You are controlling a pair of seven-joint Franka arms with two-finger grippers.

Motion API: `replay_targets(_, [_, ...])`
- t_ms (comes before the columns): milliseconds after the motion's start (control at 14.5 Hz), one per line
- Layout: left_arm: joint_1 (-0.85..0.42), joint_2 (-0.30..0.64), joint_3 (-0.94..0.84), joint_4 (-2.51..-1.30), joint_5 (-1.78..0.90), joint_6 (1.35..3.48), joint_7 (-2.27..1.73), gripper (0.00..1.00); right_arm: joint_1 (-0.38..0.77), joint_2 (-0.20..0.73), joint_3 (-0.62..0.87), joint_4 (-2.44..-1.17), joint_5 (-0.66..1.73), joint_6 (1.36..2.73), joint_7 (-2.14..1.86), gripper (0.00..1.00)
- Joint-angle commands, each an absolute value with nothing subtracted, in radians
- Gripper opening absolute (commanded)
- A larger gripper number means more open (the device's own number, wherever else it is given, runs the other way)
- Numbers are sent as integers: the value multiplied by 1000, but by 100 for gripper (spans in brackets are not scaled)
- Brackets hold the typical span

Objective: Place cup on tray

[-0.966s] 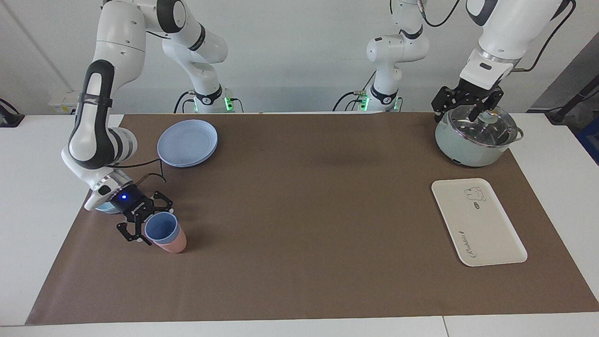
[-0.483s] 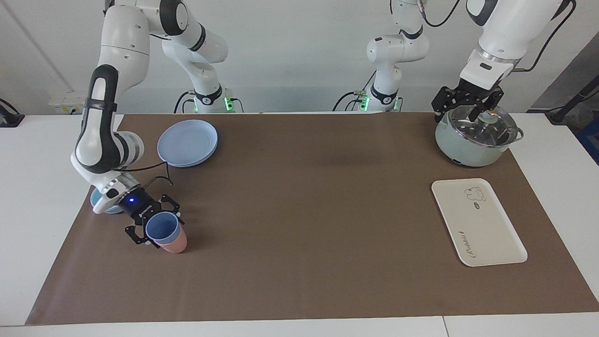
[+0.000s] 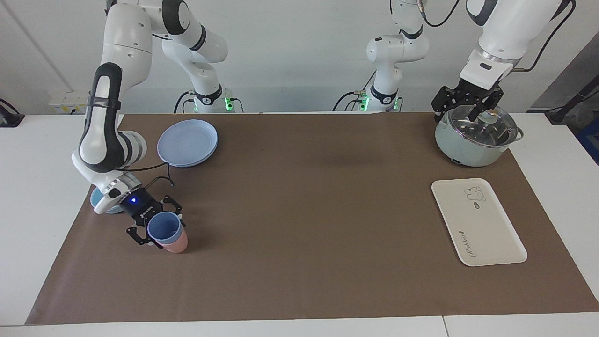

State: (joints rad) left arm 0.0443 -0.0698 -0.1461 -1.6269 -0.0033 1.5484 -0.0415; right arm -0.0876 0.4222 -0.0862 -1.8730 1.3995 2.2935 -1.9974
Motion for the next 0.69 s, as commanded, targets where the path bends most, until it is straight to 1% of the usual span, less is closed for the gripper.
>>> replay_targets(0, [52, -86, -150, -1641, 14, 1549, -46, 100, -57, 290, -86, -1885, 1104, 2347, -1718, 0])
replay_targets(207, [37, -87, -153, -1650, 14, 1554, -32, 100, -34, 191, -84, -1885, 796, 2319, -1469, 0])
replay_targets(345, [34, -98, -159, -1689, 5, 1610, -31, 100, 20, 137, -87, -1879, 612, 2274, -1341, 0])
replay_targets(414, [34, -115, -160, -1721, -17, 1626, -40, 100, 40, 118, -86, -1861, 513, 2238, -1278, 0])
replay_targets(552, [25, -144, -160, -1793, -82, 1684, -49, 100, 76, 94, -77, -1810, 376, 2124, -1113, 0])
replay_targets(621, [20, -138, -158, -1796, -134, 1716, -75, 100, 106, 91, -77, -1783, 327, 2081, -1047, 0])
